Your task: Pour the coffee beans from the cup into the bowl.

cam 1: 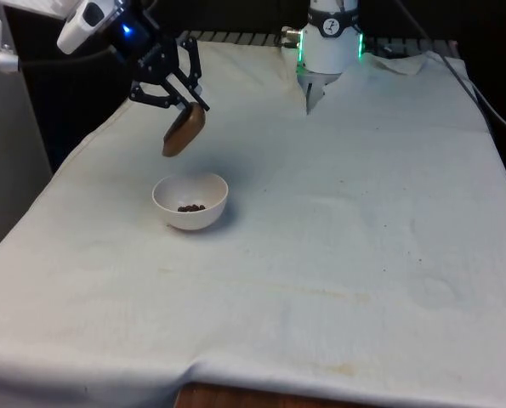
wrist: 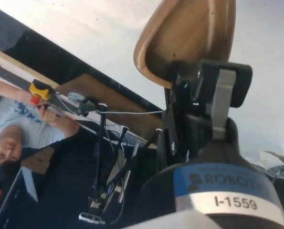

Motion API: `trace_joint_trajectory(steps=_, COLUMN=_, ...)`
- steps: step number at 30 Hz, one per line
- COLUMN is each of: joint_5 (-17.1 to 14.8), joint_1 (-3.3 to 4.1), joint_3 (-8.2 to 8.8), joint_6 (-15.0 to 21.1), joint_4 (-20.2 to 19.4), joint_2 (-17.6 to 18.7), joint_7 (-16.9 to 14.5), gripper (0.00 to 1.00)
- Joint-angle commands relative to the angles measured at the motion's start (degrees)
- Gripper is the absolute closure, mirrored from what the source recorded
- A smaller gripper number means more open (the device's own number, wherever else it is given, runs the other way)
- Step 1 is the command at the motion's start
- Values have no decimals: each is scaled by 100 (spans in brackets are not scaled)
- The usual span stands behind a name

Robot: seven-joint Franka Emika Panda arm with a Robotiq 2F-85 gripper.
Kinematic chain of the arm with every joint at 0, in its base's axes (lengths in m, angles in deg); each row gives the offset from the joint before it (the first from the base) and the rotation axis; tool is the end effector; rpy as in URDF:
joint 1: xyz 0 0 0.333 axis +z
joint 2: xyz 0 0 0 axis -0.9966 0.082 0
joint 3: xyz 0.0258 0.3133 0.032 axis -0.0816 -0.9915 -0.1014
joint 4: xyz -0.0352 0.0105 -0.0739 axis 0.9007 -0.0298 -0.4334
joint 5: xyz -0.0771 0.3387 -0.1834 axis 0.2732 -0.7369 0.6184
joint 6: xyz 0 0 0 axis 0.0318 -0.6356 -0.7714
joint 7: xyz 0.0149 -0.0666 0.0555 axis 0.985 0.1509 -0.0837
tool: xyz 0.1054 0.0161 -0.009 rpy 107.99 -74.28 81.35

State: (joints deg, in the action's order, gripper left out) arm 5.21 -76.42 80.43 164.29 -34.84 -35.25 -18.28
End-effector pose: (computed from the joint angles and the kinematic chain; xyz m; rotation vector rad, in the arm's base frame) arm 0.6000 -0.2820 0.2886 -2.4120 -0.6349 -0.1768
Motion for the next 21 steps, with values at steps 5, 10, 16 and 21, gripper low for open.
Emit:
trace_joint_trajectory(steps=5, joint_5=120, joint_1=143, joint_3=80, joint_6=286, joint_4=-149, joint_2=-63, joint_7=-46, gripper=98)
trace_joint_trajectory(steps=10, joint_5=195, joint_1=46, joint_3=0, joint_6=201, joint_4=-74, joint_2=-40, joint_7=-17, gripper=98)
trace_joint_trajectory(steps=16, joint_5=252, joint_1=132, joint_3=69, joint_6=407, joint_4=-241, joint_2=-115, joint_7=34, gripper=98)
trace_joint_trajectory(steps=21, joint_5=246, joint_1=120, joint_3=69, joint_6=424, joint_4=-252, joint_2=-115, joint_7=92, gripper=98)
